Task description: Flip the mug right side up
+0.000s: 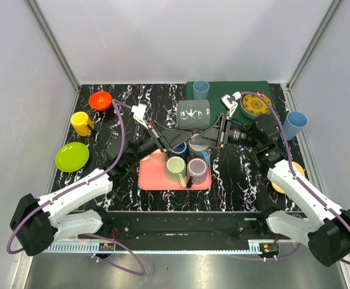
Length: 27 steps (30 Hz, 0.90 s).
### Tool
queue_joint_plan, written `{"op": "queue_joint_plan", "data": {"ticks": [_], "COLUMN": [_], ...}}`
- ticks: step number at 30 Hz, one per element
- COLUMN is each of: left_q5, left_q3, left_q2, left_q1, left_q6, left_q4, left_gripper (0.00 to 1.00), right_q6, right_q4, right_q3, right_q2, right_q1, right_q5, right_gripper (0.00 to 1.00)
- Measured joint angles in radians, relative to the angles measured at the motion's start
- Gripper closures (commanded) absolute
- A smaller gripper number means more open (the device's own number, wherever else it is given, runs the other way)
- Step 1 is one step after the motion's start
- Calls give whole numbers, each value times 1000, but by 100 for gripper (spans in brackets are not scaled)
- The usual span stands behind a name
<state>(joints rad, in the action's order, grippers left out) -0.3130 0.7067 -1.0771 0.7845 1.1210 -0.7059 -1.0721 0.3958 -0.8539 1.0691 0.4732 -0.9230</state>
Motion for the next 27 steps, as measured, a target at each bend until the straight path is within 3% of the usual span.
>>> {"op": "queue_joint_plan", "data": {"ticks": [2,4,9,13,19,20,21,24,25,27], "left_q5": [13,23,43,47,48,48,48,46,41,21], "left_q3": [1,1,1,-5,-20,-22,-22,-22,-23,-26], "left_q2": [-5,-7,-5,14,42,43,46,56,63,84], "left_q1": [10,17,23,26,29,29,29,31,34,37], "left_q6": [-11,-21,-18,-5,-10,-13,-15,-27,-40,-56], "left_q4": [-3,-2,-8,-5,5,6,12,35,50,71], "left_gripper": [100,100,100,100,100,94,82,67,57,50], "right_q6": [-9,-18,-15,10,32,42,65,163,197,257], "right_q4": [5,12,29,39,46,35,5,-122,-190,-282], "right_q3": [3,13,16,15,6,1,-10,-56,-78,-103], "right_q2": [-2,-7,-8,-7,3,5,5,-9,-19,-42], "right_q1": [0,1,3,6,15,15,15,19,22,22], "right_q5": [13,28,43,39,16,14,13,19,24,60], "right_gripper": [49,59,69,100,100,100,100,100,100,100]}}
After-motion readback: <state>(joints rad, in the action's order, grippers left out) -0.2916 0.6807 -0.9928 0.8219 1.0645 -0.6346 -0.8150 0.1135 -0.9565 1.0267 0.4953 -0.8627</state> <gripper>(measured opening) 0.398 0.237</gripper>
